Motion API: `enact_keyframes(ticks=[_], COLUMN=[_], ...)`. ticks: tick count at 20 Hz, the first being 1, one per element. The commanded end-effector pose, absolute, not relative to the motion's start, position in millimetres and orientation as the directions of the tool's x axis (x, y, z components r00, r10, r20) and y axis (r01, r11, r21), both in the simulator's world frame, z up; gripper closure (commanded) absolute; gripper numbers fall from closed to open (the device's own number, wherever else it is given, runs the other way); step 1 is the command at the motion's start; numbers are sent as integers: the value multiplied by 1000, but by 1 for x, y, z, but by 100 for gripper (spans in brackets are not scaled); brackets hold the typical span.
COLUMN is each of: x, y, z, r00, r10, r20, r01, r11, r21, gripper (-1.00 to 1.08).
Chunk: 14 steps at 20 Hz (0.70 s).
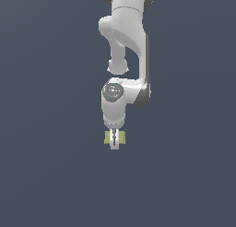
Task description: Pick up the object and move it to a goal position.
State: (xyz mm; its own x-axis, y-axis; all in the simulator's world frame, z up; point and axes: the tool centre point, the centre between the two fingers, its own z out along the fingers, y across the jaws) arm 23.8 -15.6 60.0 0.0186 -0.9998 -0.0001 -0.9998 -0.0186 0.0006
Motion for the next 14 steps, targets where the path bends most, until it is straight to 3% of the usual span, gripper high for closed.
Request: enact_keyframes(ticks=[1,14], x=[24,23], y=[-16,-16], z=[60,12], r00=[18,13], r10=[-1000,-1000], r20=[0,0], r01=[-1000,-1000], r11=[-18,-13], r21=[0,0], gripper=[-92,-92])
